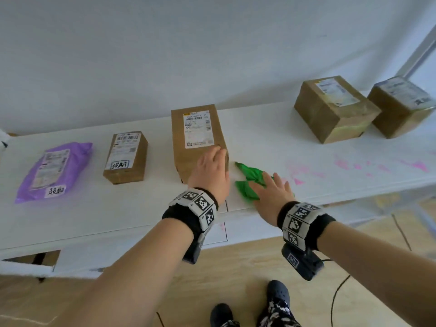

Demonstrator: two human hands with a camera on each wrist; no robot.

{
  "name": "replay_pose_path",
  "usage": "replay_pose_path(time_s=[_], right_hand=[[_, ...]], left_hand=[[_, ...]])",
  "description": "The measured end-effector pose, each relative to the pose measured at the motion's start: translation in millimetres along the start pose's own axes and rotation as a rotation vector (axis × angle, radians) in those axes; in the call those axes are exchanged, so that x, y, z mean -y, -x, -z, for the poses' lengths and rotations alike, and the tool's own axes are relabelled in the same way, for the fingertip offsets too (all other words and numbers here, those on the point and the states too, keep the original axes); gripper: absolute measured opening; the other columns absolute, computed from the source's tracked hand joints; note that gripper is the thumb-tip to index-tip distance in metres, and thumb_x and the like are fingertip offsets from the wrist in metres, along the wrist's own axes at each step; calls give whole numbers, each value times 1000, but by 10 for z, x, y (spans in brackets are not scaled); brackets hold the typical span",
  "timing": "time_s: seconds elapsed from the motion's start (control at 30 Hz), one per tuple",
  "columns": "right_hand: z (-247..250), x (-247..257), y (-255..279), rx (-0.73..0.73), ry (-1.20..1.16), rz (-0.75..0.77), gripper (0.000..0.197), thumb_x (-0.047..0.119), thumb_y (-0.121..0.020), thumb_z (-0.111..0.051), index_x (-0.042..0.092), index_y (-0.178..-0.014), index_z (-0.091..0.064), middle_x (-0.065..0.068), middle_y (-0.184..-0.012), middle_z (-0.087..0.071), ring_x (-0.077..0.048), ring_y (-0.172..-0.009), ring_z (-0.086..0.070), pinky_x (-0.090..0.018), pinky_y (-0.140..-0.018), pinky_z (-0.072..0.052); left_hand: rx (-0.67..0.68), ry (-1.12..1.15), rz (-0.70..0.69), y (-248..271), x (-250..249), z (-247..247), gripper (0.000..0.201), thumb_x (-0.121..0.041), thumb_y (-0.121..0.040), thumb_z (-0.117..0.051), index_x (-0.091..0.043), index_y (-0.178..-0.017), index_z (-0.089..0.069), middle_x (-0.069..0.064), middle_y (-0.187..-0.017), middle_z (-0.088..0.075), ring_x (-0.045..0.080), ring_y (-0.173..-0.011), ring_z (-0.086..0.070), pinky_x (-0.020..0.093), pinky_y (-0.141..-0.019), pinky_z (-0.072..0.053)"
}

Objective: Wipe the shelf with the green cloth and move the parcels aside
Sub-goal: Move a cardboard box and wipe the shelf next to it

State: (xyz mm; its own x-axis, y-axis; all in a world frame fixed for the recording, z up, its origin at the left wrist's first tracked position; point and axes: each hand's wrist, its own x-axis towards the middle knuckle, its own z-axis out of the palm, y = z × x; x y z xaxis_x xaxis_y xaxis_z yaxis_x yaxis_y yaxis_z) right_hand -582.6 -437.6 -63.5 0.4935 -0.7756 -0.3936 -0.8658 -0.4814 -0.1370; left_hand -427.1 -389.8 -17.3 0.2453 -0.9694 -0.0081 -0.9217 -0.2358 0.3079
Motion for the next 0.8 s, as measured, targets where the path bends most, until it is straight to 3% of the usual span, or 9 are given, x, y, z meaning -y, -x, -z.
replay_pose_path(time_s=[0.07, 0.17, 0.33, 0.47, 0.6, 0.8], right_hand=[[-109, -167, 43, 65, 44, 43, 68, 10, -94, -39, 39, -149, -11, -3, -161, 6, -35, -148, 4, -50, -121, -6], [-87, -354, -84, 114, 110, 167, 91, -12, -85, -41, 40, -150, -3, 2, -161, 9, -29, -149, 4, -42, -123, -13], [177, -643, -522, 113, 182, 305, 82, -10, -89, -35, 42, -148, -13, 6, -161, 2, -24, -150, -2, -37, -121, -18], [403, -956, -1096, 96, 218, 369, 71, -1, -93, -37, 39, -149, -17, -3, -161, -2, -28, -149, -8, -38, -120, -21], [589, -998, -1470, 77, 218, 382, 62, 13, -97, -45, 37, -149, -21, -6, -161, -5, -32, -148, -11, -36, -121, -18], [441, -1177, -1387, 162, 351, 651, 69, 3, -92, -42, 35, -149, -20, -9, -161, -4, -30, -147, -18, -34, -120, -21]], left_hand=[[96, 61, -42, -24, -100, -103, 45, -17, -98, -41, -14, -143, -38, 3, -150, -37, 19, -137, -37, 34, -114, -33], [271, 19, -41, -73, -225, -241, 36, -13, -98, -37, -11, -129, -54, 9, -134, -54, 26, -120, -54, 36, -99, -46], [436, -59, 129, -202, -357, -435, 33, -14, -98, -38, -5, -125, -53, 14, -130, -55, 31, -118, -55, 39, -95, -45], [500, -60, 264, -327, -545, -606, 41, -20, -100, -36, -3, -137, -39, 13, -144, -40, 30, -132, -43, 37, -107, -36], [461, -13, 383, -466, -690, -766, 52, -22, -99, -40, -3, -146, -27, 10, -156, -23, 25, -144, -27, 35, -116, -26], [394, -33, 470, -697, -804, -856, 72, -35, -96, -49, 3, -148, -16, 18, -158, -11, 27, -148, -13, 35, -120, -18]])
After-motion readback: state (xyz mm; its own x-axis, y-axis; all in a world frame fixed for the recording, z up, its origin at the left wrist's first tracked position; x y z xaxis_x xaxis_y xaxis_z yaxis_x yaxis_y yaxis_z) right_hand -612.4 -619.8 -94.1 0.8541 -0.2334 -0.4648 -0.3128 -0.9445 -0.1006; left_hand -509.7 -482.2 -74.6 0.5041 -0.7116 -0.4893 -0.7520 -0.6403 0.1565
